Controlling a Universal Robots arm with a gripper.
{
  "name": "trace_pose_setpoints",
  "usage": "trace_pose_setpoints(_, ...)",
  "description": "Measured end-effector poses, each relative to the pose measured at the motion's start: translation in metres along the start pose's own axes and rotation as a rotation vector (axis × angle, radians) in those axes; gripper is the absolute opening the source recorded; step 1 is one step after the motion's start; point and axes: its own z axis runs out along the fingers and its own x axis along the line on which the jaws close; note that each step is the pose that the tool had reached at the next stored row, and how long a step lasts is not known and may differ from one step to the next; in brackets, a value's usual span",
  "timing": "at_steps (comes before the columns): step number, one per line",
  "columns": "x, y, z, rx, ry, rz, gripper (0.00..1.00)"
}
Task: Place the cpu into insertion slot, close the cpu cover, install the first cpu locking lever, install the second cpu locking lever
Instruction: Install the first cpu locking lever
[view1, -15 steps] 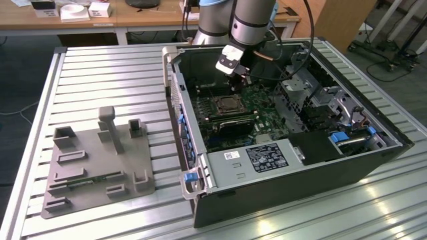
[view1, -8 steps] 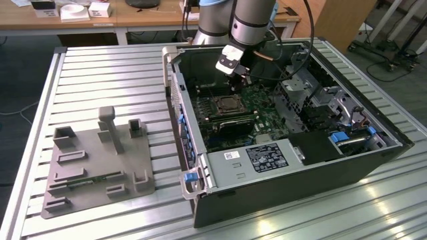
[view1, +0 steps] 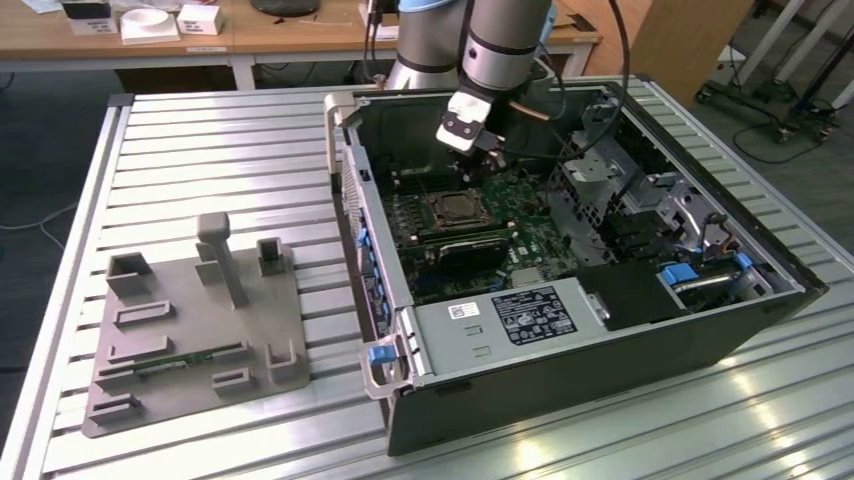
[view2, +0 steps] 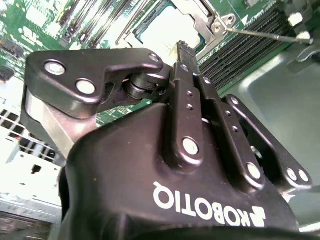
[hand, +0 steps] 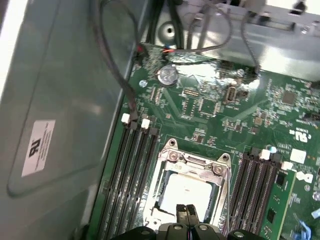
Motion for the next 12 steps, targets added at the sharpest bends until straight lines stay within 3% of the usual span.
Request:
trace_pose_setpoints(3, 0.0, 0.0, 0.0, 0.0013, 0.0001, -0.032, 0.1)
trace_pose_setpoints(12, 0.0003, 0.0001, -0.0064, -0.0015, -0.0006, -0.045, 0.1)
